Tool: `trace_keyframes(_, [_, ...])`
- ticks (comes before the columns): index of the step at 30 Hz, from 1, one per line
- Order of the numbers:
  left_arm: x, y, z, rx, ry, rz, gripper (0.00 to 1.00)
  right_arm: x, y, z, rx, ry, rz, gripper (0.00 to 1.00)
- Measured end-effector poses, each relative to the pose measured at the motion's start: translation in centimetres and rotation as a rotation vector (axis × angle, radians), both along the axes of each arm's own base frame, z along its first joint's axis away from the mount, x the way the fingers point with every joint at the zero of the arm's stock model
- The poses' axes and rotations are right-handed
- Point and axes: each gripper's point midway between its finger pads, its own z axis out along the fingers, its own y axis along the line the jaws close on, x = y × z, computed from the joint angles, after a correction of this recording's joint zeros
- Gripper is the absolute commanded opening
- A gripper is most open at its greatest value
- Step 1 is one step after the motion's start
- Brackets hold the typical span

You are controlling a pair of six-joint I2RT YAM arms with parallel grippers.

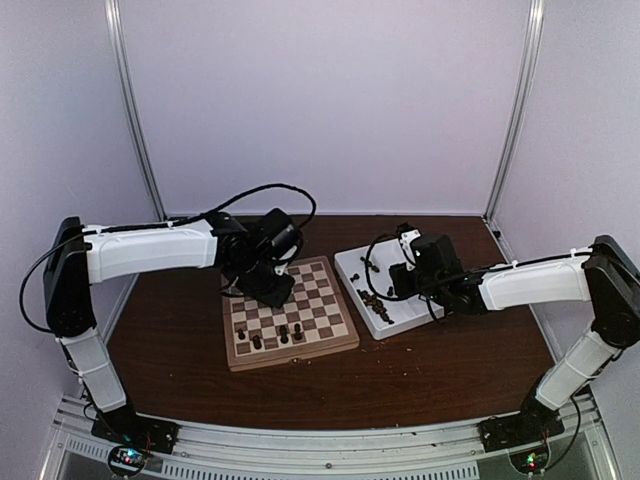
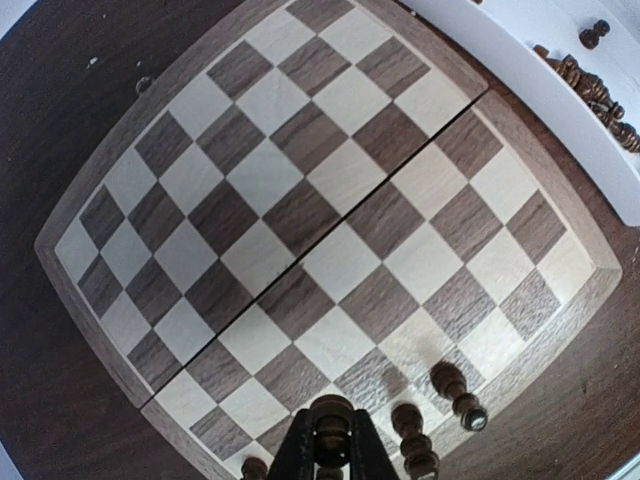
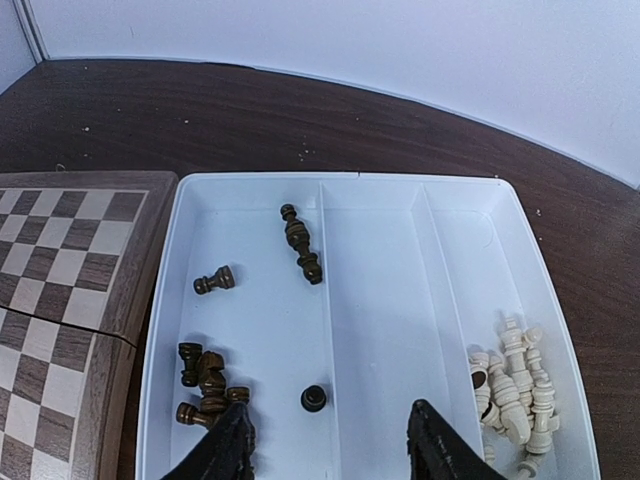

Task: Set up the chess pieces on the board
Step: Pick up the chess piece from the chessboard, then place the chess piece on the chessboard.

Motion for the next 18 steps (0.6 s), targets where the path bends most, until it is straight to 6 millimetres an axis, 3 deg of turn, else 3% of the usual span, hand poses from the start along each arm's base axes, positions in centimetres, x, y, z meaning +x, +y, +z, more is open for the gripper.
trace_keyframes(9, [-2.9, 3.7, -2.5, 0.02, 0.049, 0.065, 0.01, 0.0, 0.0, 0.0, -0.001, 0.001, 0.0, 0.52])
trace_keyframes(18, [-3.3, 4.8, -3.6, -0.004, 0.056, 0.101, 0.01, 0.0, 0.0, -0.1, 0.0, 0.003, 0.003, 0.52])
